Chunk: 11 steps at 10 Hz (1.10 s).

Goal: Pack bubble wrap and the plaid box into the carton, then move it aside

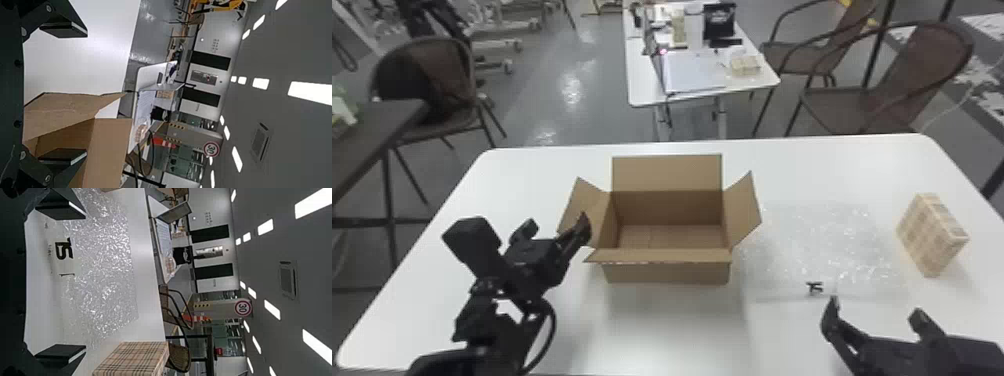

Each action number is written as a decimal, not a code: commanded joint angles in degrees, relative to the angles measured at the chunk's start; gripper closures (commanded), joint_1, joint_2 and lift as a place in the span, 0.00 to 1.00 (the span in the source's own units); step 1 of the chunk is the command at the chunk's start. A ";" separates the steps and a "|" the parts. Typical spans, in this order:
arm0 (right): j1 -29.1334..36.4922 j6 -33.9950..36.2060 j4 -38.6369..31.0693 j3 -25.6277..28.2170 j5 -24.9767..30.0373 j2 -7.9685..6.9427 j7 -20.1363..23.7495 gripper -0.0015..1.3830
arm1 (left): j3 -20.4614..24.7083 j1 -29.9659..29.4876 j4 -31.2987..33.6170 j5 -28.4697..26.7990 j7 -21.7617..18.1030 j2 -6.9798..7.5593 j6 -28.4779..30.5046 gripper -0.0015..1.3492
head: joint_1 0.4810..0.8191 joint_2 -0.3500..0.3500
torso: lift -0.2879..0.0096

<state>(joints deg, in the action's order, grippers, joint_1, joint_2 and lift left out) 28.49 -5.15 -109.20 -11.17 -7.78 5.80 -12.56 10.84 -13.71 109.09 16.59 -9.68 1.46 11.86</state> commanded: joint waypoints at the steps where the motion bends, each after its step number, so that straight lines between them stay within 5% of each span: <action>1: -0.27 0.14 0.13 -0.08 -0.04 0.00 -0.01 0.08 | 0.33 1.93 -1.51 2.31 -0.43 0.47 3.53 0.17 | 0.63 0.69 | 0.51; 3: -0.36 0.23 0.13 -0.17 -0.04 0.09 -0.01 0.08 | 0.68 3.51 -3.45 3.36 -0.60 1.26 4.67 0.24 | 0.63 0.68 | 0.51; 8: -0.54 0.23 0.39 -0.34 -0.13 0.00 0.08 0.08 | 0.85 5.01 -4.94 2.74 -1.31 1.44 5.37 0.84 | 0.63 0.69 | 0.51; 11: -0.71 1.46 0.13 -0.34 -1.28 0.00 -0.01 0.08 | 0.33 4.83 -4.59 0.55 -1.66 1.44 3.88 0.90 | 0.63 0.69 | 0.51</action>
<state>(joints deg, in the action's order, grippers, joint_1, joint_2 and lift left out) 27.83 -4.07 -108.96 -11.51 -8.82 5.80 -12.57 11.22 -8.76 104.47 17.29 -11.33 2.95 16.06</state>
